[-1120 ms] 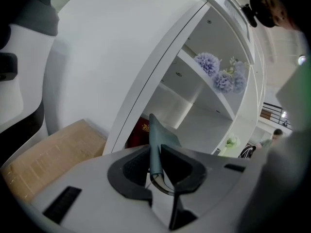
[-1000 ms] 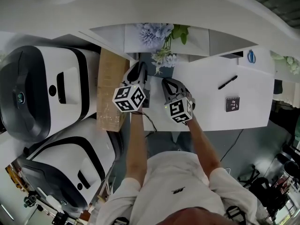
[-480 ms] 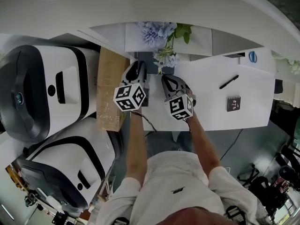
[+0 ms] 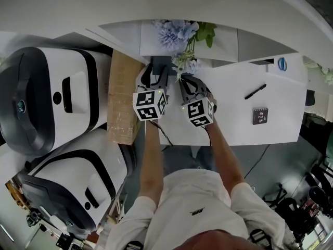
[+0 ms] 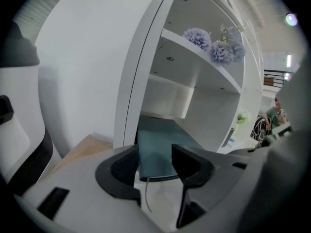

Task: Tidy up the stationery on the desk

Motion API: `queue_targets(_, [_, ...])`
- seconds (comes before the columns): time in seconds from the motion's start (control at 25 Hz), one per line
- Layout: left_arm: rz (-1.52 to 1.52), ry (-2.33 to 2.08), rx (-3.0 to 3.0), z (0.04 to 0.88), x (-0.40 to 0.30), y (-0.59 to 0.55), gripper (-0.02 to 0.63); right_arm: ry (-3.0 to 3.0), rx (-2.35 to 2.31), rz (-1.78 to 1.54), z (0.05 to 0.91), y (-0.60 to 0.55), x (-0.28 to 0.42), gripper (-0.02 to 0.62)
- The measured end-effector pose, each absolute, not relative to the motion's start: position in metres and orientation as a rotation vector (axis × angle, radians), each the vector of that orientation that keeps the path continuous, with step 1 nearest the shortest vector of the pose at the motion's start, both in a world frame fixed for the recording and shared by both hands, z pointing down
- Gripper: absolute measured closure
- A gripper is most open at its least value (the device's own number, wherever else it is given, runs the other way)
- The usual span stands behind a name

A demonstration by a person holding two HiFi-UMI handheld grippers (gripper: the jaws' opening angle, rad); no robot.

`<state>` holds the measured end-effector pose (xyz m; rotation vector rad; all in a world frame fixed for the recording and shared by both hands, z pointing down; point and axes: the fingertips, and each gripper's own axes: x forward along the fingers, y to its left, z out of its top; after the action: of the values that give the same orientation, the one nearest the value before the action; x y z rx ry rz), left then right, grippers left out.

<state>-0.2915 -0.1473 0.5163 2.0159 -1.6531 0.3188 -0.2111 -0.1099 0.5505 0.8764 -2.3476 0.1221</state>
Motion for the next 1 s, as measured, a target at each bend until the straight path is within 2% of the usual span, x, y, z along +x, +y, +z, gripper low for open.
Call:
queue_targets(0.6, [0.363, -1.599, 2.105, 0.497, -0.261, -0.104, 0.606, -2.430, 0.950, 0.178, 0.524, -0.114, -0.205, 0.598])
queue_targets(1.0, [0.384, -1.387, 2.249, 0.488, -0.168, -0.077, 0.606, -2.406, 1.177, 0.260, 0.491, -0.080, -0.120, 0.598])
